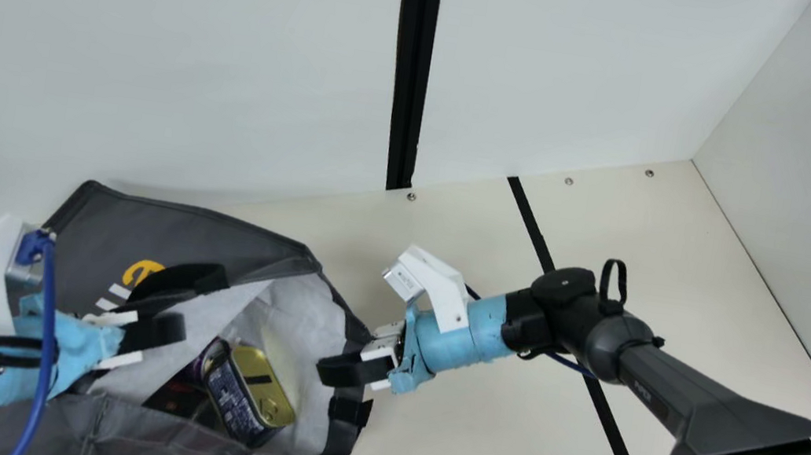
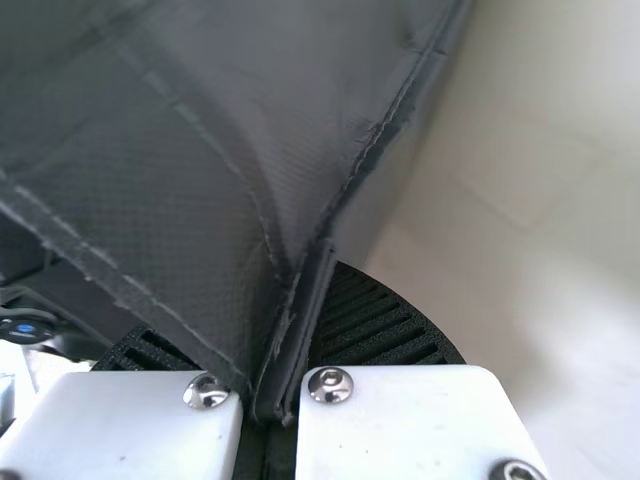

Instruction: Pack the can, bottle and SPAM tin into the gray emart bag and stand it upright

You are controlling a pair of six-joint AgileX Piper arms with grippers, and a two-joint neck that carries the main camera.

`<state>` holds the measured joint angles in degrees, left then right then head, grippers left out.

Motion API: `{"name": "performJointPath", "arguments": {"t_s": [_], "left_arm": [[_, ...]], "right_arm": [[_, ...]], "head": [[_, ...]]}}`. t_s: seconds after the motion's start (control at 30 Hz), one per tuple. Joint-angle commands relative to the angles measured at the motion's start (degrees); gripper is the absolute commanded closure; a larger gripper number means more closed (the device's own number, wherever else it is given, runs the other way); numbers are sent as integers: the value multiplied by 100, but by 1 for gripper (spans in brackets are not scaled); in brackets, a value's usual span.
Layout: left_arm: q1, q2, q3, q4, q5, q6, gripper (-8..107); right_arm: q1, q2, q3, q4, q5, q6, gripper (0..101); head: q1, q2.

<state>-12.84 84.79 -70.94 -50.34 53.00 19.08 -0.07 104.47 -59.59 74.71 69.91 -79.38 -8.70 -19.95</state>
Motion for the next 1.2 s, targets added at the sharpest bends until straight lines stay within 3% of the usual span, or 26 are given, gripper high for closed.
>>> {"name": "performJointPath", "arguments": {"t_s": [0.0, 0.67, 1.17], "left_arm": [[-15, 27, -40, -63, -5, 69, 107], [16, 1, -580, -177, 59, 490, 107], [569, -266, -806, -403, 796, 1176, 107]], "right_arm": [[67, -89, 135, 125, -1, 35, 101], [660, -1444, 803, 1004, -1, 850, 101], [522, -2657, 853, 1265, -1, 1807, 101]], "head": [[-130, -5], [-130, -5], [-130, -5]]}}
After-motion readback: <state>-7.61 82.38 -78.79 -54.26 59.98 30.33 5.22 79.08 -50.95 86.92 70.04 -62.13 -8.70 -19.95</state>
